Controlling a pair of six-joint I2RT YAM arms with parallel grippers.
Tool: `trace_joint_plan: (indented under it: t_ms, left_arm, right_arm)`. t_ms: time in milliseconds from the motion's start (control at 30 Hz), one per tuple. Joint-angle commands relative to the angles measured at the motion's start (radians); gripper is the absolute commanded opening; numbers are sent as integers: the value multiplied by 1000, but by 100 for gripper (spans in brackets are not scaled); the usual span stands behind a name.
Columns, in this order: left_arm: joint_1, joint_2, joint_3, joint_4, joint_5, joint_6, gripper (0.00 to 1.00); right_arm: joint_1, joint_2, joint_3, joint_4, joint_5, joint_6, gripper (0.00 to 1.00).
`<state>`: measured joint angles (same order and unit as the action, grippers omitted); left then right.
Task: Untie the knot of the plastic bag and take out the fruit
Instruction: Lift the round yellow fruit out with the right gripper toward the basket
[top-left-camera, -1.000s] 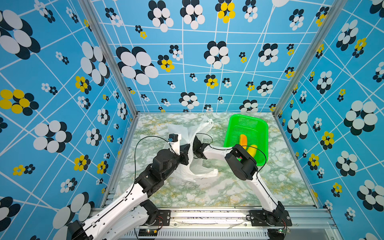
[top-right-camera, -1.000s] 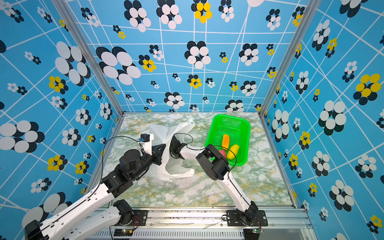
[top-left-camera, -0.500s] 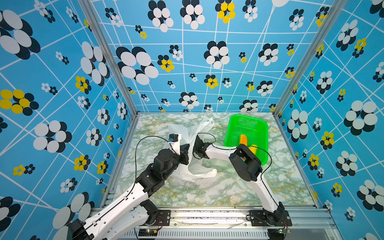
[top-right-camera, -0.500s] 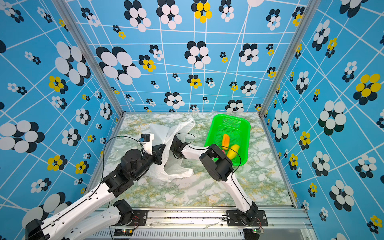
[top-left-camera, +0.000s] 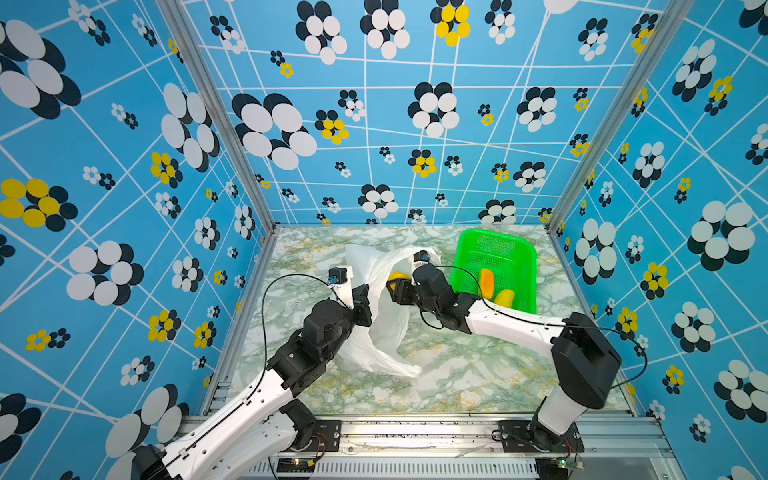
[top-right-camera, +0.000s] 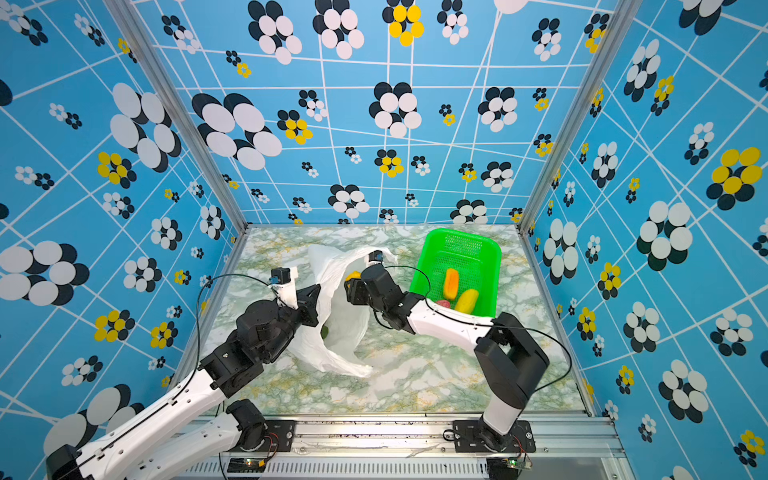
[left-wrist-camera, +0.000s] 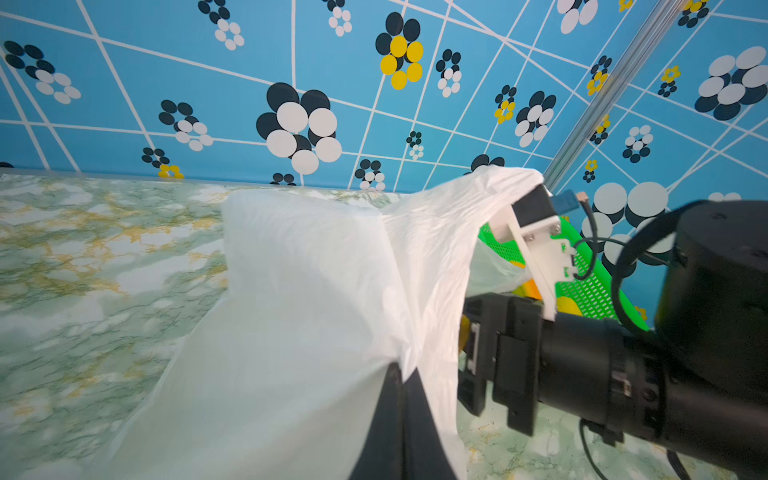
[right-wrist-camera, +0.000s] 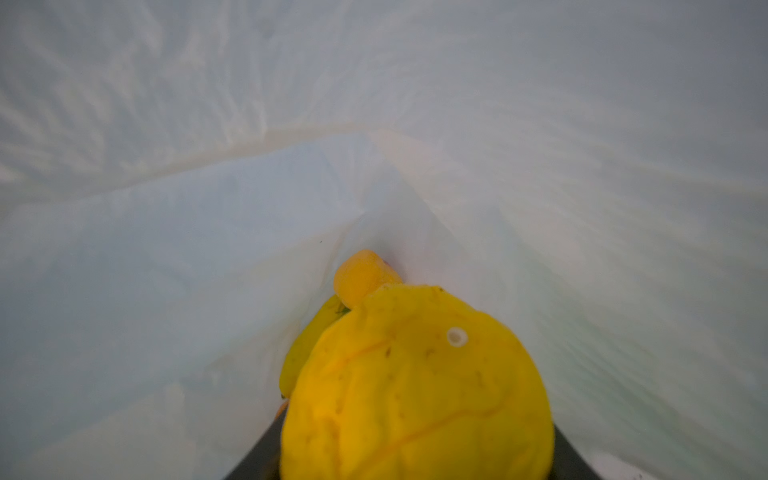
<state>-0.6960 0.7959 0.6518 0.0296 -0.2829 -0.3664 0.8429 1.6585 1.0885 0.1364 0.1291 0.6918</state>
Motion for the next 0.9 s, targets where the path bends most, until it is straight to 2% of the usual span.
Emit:
trace_joint_plan:
  t_ms: [0,200,467,600,700,867]
  left_arm:
    - [-2,-18,-10,1,-23,14,0]
    - [-2,-21,-6,1,-18,14,0]
    - [-2,-17,2,-2,-11,11,0]
    - [-2,-26,-1,-5,-17,9,0]
    - [-4,-33,3,-10,-11,8,0]
    - [-3,-31,-1,-8,-11,7,0]
  right_arm:
    - [-4,-91,-106,-12,36,-5,40]
    - [-11,-336,-241,-31,110,-5,42]
    - [-15,-505,-208,-137,215,-124,39]
    - [-29,-636,-221,-177,362,-207,39]
    - [-107,-731,-254,-198,412,-227,39]
    - [-296,-778,-280,-260,387,-212,41]
